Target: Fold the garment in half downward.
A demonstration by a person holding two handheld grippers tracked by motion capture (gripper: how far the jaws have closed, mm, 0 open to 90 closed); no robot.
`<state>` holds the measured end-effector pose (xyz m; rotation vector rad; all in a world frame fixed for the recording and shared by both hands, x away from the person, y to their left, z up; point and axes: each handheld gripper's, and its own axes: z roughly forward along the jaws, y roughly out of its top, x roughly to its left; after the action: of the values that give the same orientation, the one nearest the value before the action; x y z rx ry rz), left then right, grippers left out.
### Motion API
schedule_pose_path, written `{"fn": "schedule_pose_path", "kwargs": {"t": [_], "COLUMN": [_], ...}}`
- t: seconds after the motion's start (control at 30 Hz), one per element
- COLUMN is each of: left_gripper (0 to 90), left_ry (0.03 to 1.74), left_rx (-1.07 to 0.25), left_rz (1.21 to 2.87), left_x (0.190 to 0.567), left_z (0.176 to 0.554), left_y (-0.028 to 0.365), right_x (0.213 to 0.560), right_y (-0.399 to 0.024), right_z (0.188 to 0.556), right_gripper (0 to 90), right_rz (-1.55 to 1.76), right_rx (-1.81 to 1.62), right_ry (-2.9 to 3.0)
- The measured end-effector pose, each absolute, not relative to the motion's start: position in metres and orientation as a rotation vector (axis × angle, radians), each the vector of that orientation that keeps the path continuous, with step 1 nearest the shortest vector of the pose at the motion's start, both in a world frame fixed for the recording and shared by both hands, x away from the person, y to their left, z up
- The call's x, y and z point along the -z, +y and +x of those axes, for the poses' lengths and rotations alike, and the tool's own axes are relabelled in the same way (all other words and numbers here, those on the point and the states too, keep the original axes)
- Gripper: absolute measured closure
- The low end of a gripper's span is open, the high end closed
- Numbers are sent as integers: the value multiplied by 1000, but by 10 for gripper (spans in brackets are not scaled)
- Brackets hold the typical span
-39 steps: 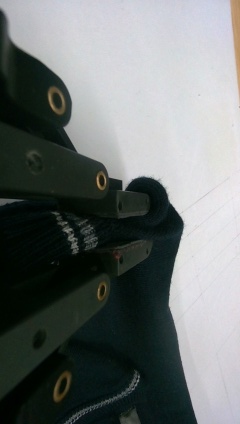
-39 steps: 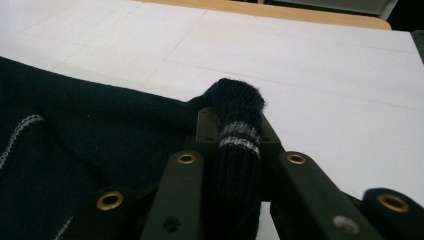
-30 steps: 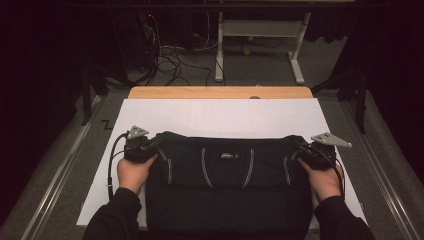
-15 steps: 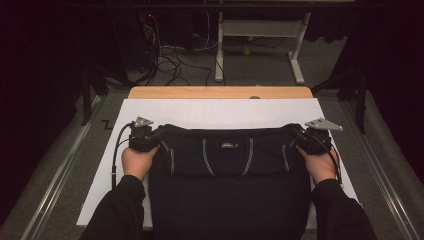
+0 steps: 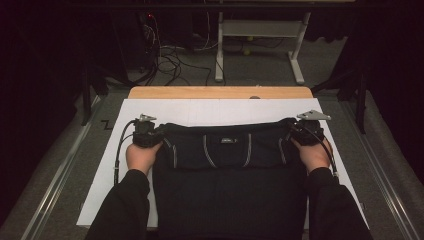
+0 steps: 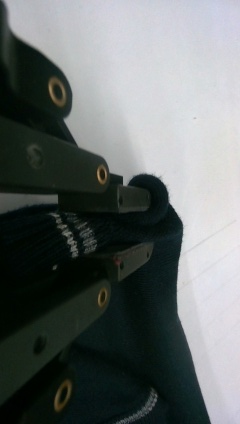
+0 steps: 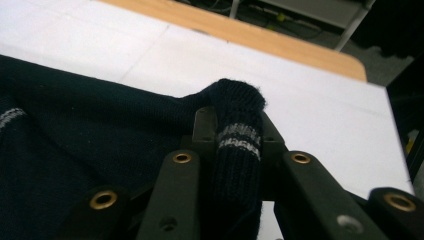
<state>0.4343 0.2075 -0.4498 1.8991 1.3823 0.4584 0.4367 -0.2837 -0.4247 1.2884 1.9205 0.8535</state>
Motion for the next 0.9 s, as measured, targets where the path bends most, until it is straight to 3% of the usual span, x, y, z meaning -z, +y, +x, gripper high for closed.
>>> {"fn": "schedule_pose_path", "kwargs": {"t": [0.1, 0.17, 0.33, 0.57, 0.9], "left_gripper": [553, 480, 388, 363, 375], "left_ry": [1404, 1411, 1413, 1301, 1287], "left_rx": [-435, -440, -436, -363, -261], "left_rz": [1900, 1880, 1807, 1839, 1955], "left_x": [452, 452, 443, 437, 461], "left_z": [436, 434, 423, 403, 391], "left_y": [207, 211, 220, 206, 181], "right_x": [432, 434, 430, 427, 449], "right_y": [-285, -287, -296, -295, -281], "right_z": [438, 438, 430, 408, 398], "right_gripper": [725, 603, 426, 385, 421], "right_rz": [1314, 1354, 1426, 1379, 1384], "right_rx": [-862, -872, -927, -999, -1015], "right_ry": [1920, 1914, 1884, 1920, 2034]}}
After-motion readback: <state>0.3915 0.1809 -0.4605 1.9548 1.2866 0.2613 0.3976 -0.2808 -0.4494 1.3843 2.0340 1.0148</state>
